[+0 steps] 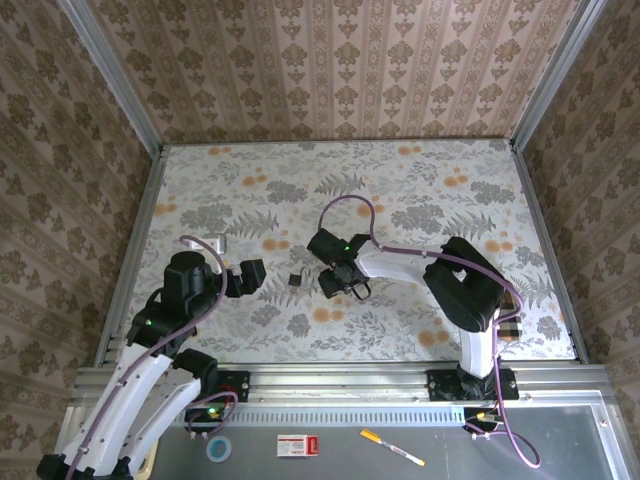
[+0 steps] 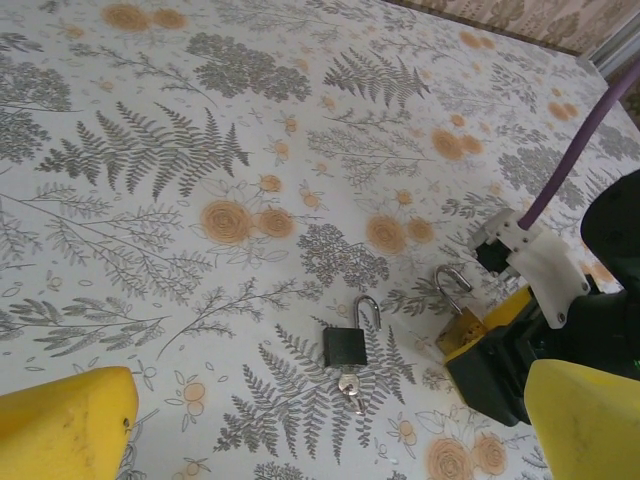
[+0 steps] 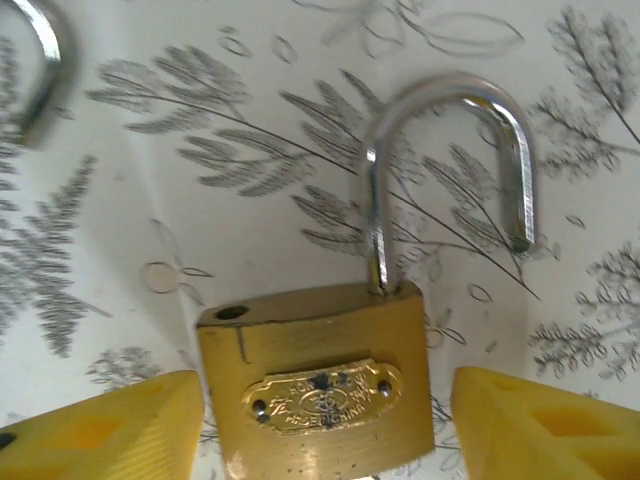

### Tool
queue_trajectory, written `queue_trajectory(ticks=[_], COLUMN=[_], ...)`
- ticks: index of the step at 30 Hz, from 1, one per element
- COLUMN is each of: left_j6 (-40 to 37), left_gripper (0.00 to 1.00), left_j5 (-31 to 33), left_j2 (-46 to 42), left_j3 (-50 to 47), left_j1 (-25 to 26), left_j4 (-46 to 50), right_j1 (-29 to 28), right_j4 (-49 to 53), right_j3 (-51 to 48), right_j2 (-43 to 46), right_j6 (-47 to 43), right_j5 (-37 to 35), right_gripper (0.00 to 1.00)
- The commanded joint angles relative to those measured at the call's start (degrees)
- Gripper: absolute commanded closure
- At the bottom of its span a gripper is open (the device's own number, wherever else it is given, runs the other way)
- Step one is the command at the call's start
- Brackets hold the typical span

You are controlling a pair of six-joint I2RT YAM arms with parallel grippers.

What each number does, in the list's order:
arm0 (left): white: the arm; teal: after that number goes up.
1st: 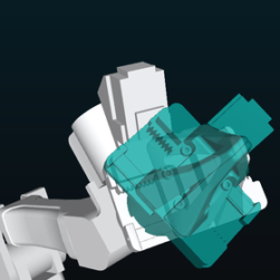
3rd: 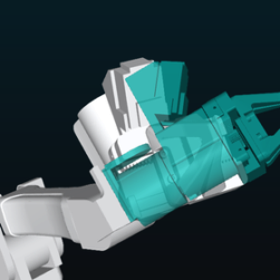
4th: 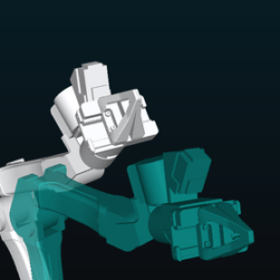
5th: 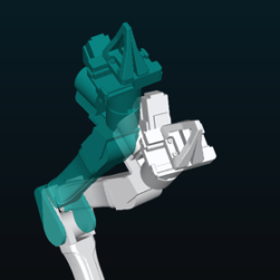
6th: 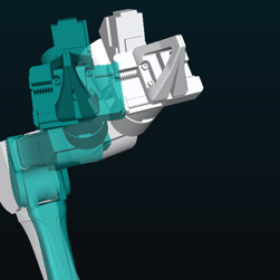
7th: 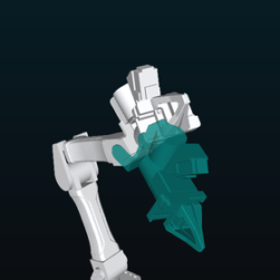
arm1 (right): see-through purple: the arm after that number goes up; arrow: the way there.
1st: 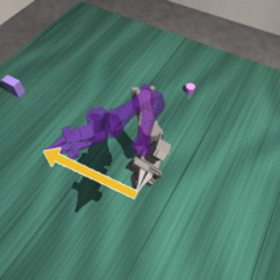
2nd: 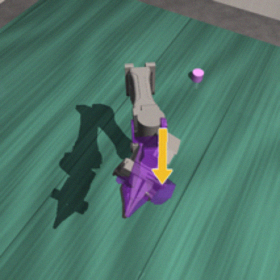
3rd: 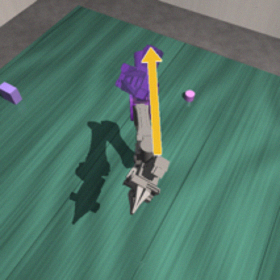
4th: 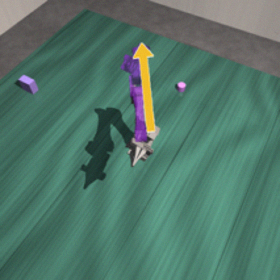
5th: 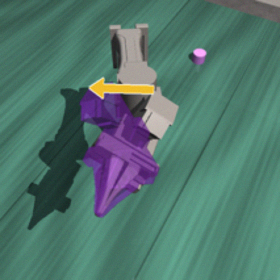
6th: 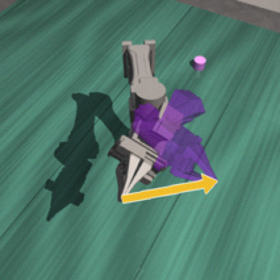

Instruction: Unlock with the key

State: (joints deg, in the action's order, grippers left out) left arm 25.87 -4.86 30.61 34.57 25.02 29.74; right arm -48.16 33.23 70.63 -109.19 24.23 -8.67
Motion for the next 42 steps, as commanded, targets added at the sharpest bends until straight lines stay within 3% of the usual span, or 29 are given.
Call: queue_trajectory(ticks=[1, 6, 12, 17, 22, 27, 29, 31, 34, 36, 39, 42], left_j6=[-1.29, -1.56, -1.84, -1.69, -2.23, -3.32, -4.22, -4.36, -6.45, -12.43, -21.68, -27.01], left_gripper=[0.00, 0.00, 0.00, 0.00, 0.00, 0.00, 0.00, 0.00, 0.00, 0.00, 0.00, 0.00], left_j5=[-0.16, -0.66, -1.28, -0.92, 0.18, 3.70, 5.78, 8.45, 15.32, 21.03, 27.29, 27.71], left_j2=[-1.07, -1.30, -1.43, -2.20, -2.75, -2.15, -1.82, -0.62, 2.87, 5.45, 11.05, 20.74], left_j3=[0.41, 0.41, 0.49, 0.49, 0.50, -0.25, -1.30, -2.93, -8.47, -13.35, -21.37, -23.03], left_j1=[-0.49, -0.93, -1.09, -1.20, -1.58, -3.05, -4.25, -6.59, -9.97, -10.33, -10.72, -13.79], left_j4=[1.38, 1.46, 1.81, 2.42, 2.22, -0.92, -3.60, -7.50, -18.93, -32.00, -55.13, -65.53], right_j1=[0.00, -0.11, -0.09, -0.10, -0.53, -0.07, 0.91, 3.79, 13.13, 22.03, 34.10, 41.51], right_j4=[3.55, 3.33, 3.04, 3.29, 3.55, 2.73, 2.88, 1.88, -6.05, -12.79, -28.01, -45.28], right_j3=[1.57, 1.99, 2.30, 2.85, 1.78, -4.06, -7.14, -10.77, -19.54, -25.94, -36.38, -46.12], right_j2=[-1.37, -1.09, -1.25, -0.11, 6.98, 21.83, 28.61, 36.09, 45.89, 51.02, 55.13, 55.09], right_j6=[3.75, 9.25, 16.02, 17.93, 17.31, 14.34, 10.22, 4.58, -6.08, -11.58, -16.52, -17.94], right_j5=[-3.27, -2.94, -2.96, -2.39, -3.35, -4.59, -7.54, -11.00, -14.73, -13.33, -9.45, -8.88], right_gripper=[0.40, 0.58, 0.61, 0.46, 0.26, 0.00, 0.00, 0.00, 0.00, 0.00, 0.00, 0.00])
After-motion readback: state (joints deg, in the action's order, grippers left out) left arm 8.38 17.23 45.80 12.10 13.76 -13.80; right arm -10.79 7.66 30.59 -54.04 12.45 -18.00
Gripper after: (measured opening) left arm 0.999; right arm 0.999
